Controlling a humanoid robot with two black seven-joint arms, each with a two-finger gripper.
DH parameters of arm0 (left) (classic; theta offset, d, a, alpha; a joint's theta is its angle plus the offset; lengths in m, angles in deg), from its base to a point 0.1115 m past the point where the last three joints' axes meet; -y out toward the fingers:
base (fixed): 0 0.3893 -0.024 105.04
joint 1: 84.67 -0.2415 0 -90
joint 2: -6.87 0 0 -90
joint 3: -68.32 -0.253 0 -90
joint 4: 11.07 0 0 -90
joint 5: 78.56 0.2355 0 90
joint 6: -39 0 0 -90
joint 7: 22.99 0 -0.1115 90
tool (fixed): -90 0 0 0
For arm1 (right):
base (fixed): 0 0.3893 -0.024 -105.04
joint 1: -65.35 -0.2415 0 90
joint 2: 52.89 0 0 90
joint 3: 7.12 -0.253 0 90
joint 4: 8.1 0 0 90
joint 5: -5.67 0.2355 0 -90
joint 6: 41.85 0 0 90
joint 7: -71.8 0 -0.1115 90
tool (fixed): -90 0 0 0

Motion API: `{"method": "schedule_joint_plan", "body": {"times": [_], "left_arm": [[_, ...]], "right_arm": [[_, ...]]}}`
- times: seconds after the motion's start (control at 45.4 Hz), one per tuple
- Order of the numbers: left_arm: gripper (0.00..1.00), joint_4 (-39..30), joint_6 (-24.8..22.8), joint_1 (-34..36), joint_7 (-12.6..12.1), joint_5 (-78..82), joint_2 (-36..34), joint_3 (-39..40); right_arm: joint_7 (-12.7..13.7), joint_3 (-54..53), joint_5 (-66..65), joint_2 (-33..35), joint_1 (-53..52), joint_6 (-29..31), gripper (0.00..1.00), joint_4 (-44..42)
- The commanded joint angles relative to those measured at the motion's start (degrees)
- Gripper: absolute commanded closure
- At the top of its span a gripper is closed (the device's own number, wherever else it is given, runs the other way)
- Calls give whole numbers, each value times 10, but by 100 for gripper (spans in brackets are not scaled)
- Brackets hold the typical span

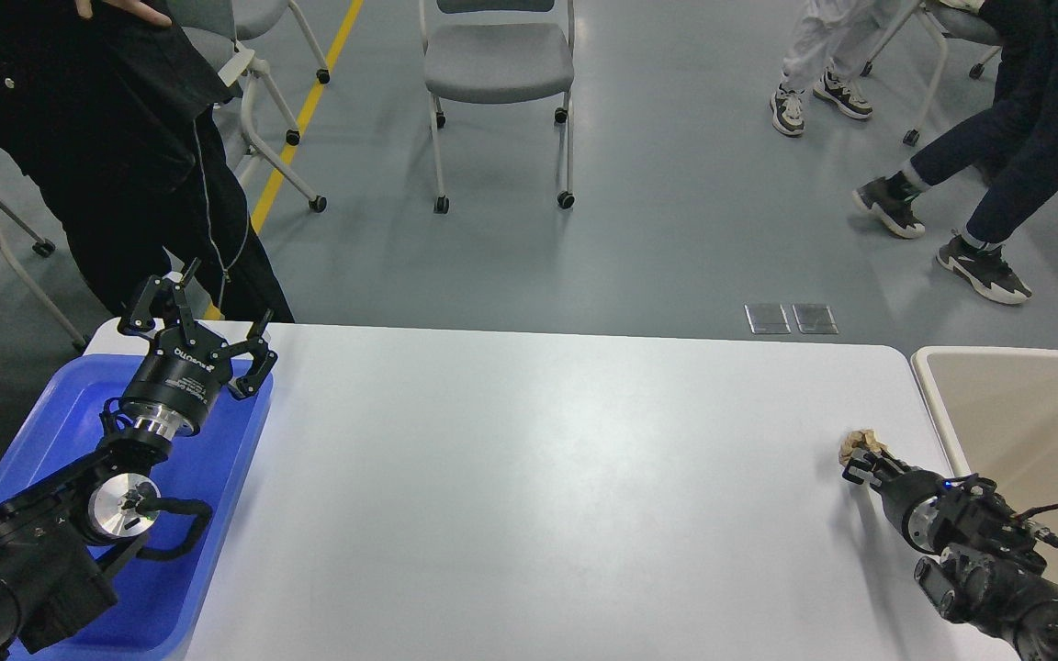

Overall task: Tidy desktop
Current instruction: 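Close the right gripper on the beige paper ball, then lift the paper ball and carry it over the beige bin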

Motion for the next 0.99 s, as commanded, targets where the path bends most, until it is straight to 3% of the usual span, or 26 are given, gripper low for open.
{"method": "schedule_joint_plan", "body": {"times": [0.0, 0.066, 0.198, 0.419, 0.573, 0.661, 0.97], "left_arm": [[2, 0, 0, 1, 0, 0, 0, 0], [2, 0, 0, 1, 0, 0, 0, 0], [2, 0, 0, 1, 0, 0, 0, 0], [2, 0, 0, 1, 0, 0, 0, 0], [2, 0, 0, 1, 0, 0, 0, 0], [2, -1, 0, 1, -1, 0, 0, 0], [2, -2, -1, 1, -2, -1, 0, 0]], "right_arm": [[-5, 0, 60, 5, -9, 34, 100, 2], [-13, -7, 88, 5, -16, 55, 100, 8], [-57, -9, 162, 23, -42, 141, 100, 3], [-82, -12, 273, 86, -84, 299, 100, 5], [-117, -18, 281, 124, -103, 395, 100, 5], [-135, -18, 281, 134, -106, 421, 100, 5], [-141, -68, 281, 168, -123, 456, 100, 5]]}}
